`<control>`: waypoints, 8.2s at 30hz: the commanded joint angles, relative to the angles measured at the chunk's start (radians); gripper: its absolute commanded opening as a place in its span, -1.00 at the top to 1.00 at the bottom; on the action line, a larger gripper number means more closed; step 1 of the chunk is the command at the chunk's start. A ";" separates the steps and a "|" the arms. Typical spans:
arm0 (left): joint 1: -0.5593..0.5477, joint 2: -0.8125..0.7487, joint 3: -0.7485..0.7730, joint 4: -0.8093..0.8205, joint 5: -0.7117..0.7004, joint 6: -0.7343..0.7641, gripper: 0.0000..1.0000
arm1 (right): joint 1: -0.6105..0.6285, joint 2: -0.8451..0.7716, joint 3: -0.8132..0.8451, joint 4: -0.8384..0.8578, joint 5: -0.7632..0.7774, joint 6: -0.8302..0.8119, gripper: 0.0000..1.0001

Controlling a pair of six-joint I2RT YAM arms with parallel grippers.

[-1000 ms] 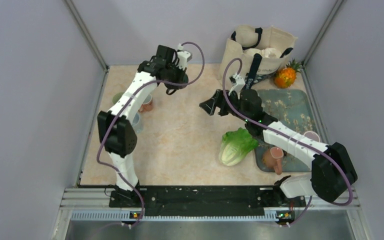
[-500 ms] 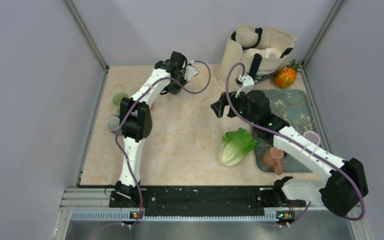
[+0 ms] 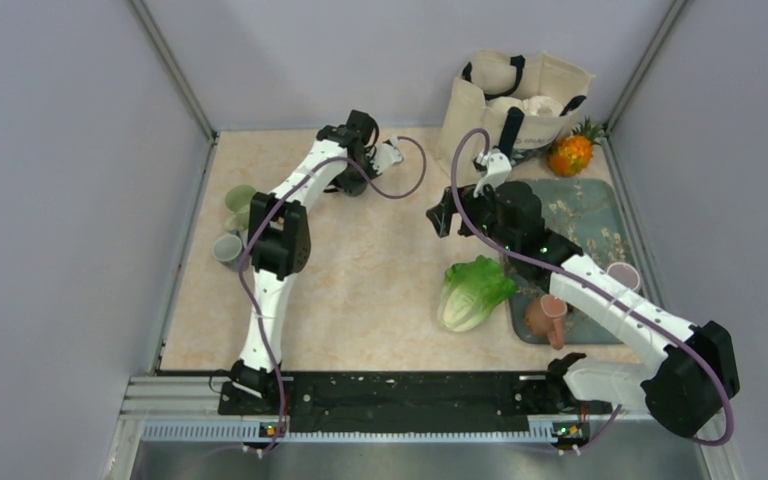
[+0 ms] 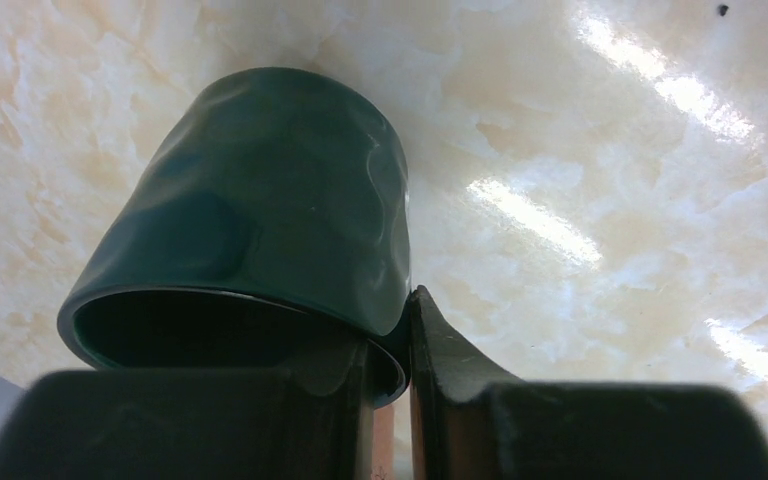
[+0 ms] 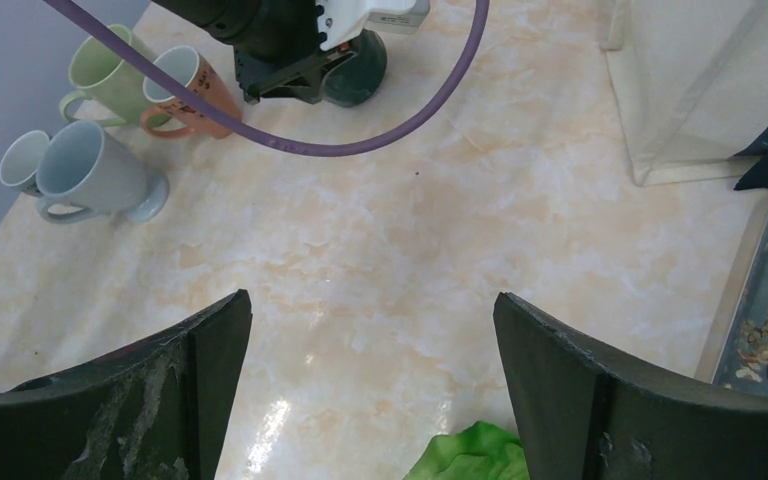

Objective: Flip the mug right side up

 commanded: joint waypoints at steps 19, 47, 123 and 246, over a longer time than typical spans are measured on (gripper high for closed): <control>-0.017 -0.283 0.011 0.058 0.108 -0.142 -0.50 | -0.369 -0.094 0.024 -0.367 0.363 0.117 -0.98; -0.015 -0.840 -0.656 0.089 0.287 -0.223 -0.50 | -0.440 -0.310 0.036 -1.245 0.176 0.559 -0.89; 0.108 -0.925 -0.421 0.016 0.916 -0.507 -0.65 | -0.252 -0.216 -0.039 0.207 -0.235 0.272 1.00; 0.035 -0.840 -0.688 -0.027 0.300 -0.167 -0.32 | -0.467 -0.230 -0.152 -0.278 -0.145 -0.624 -0.77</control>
